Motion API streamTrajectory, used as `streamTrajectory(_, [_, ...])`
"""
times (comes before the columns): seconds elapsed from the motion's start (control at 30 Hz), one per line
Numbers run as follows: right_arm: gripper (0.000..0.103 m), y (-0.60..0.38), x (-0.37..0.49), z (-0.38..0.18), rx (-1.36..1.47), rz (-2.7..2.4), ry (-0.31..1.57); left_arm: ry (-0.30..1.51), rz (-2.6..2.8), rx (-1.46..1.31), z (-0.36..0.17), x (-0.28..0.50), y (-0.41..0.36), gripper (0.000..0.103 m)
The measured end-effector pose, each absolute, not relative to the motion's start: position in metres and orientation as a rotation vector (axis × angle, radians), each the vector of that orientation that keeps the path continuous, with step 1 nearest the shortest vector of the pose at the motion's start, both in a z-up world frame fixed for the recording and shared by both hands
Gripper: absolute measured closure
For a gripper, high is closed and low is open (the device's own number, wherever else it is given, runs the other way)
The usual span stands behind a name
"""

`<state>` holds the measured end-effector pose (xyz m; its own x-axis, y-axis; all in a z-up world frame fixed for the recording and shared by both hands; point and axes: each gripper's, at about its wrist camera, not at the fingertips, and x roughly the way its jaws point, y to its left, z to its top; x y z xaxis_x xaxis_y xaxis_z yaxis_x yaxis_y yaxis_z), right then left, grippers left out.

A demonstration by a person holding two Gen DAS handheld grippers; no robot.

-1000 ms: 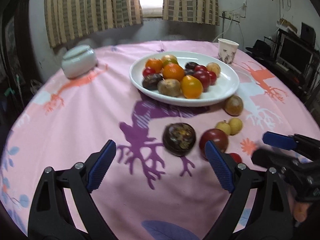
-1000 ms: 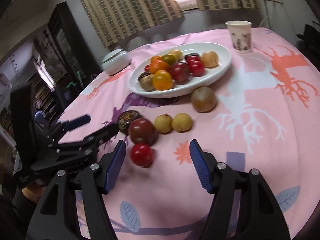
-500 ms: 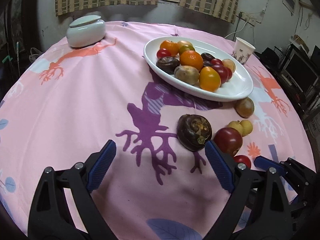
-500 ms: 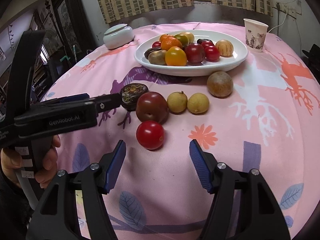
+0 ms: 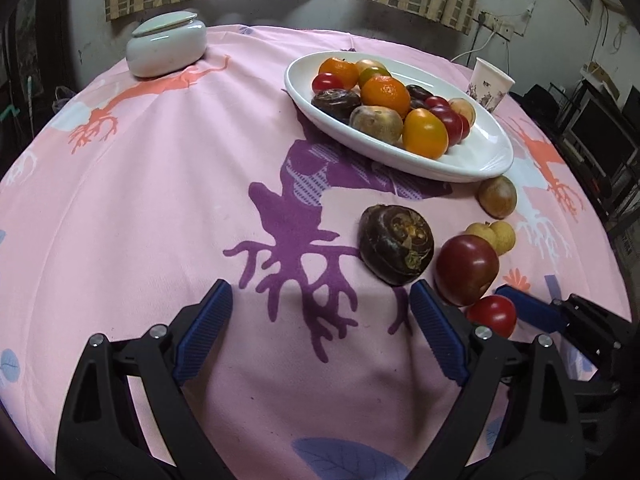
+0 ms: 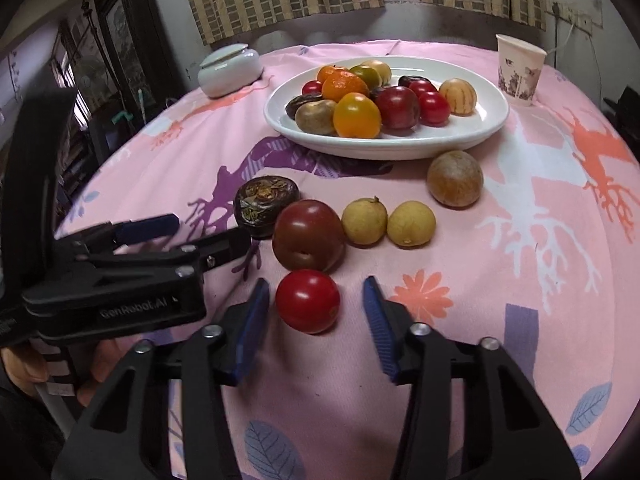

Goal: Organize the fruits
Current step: 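Grasp a dark purple fruit with the left gripper while the right gripper grasps a red tomato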

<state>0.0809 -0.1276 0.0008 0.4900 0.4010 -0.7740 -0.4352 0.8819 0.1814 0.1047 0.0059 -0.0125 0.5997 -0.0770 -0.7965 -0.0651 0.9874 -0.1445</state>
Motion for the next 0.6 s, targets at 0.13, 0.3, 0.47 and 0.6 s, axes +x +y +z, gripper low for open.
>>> streamTrajectory(0.13, [0.073, -0.116, 0.074, 0.003, -0.116, 0.51, 0.903, 0.936, -0.011, -0.181, -0.011, 0.105, 0.008, 0.011])
streamTrajectory(0.3, [0.073, -0.125, 0.067, 0.011, -0.125, 0.52, 0.885, 0.936, -0.034, -0.203, -0.009, 0.106, 0.009, 0.011])
streamTrajectory(0.47, [0.073, -0.137, 0.064, 0.025, -0.083, 0.517, 0.865, 0.912, -0.026, -0.101, -0.009, 0.105, -0.006, 0.011])
streamTrajectory(0.6, [0.073, -0.145, 0.068, 0.025, -0.046, 0.515, 0.892, 0.899, -0.027, -0.039, -0.012, 0.106, -0.015, 0.012])
